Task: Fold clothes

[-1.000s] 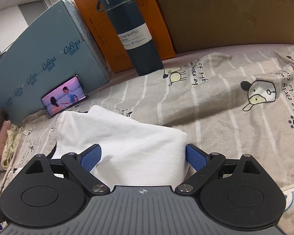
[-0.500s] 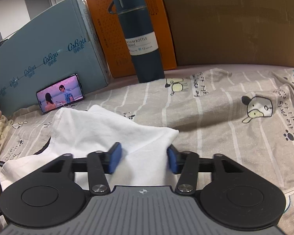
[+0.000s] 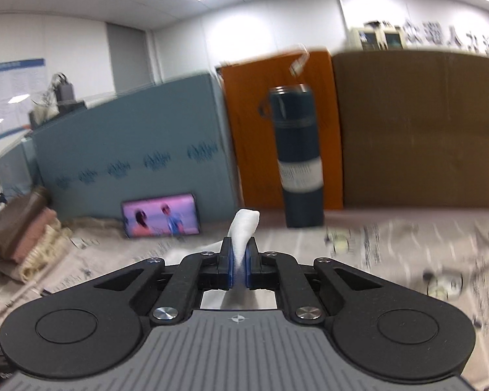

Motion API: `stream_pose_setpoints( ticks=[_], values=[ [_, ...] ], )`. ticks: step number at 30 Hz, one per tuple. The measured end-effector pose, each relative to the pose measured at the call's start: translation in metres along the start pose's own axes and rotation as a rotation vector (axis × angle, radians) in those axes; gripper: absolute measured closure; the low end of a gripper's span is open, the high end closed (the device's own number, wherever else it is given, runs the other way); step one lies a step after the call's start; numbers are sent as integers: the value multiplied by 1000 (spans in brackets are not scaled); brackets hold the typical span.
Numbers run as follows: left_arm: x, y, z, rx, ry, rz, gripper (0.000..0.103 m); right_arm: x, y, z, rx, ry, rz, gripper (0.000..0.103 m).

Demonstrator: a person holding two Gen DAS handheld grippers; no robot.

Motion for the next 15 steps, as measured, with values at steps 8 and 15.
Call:
stream_pose_setpoints(
  ticks=[8, 15],
  values=[
    [32, 14, -64, -70, 150, -106, 88, 35, -28, -29, -108, -49, -138, 97],
    [38, 70, -135, -143, 216, -137, 88, 40, -55, -101, -309, -36, -193, 97]
  ],
)
Point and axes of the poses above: each gripper's, at about its wrist camera, not at the fingertips, and y roughly the way its jaws point, z to its left, x to its top, the point moved 3 cm from there along y, roughly the way its jaws point, and after that the axes turned 11 degrees about -y, right-handed, at the moved point
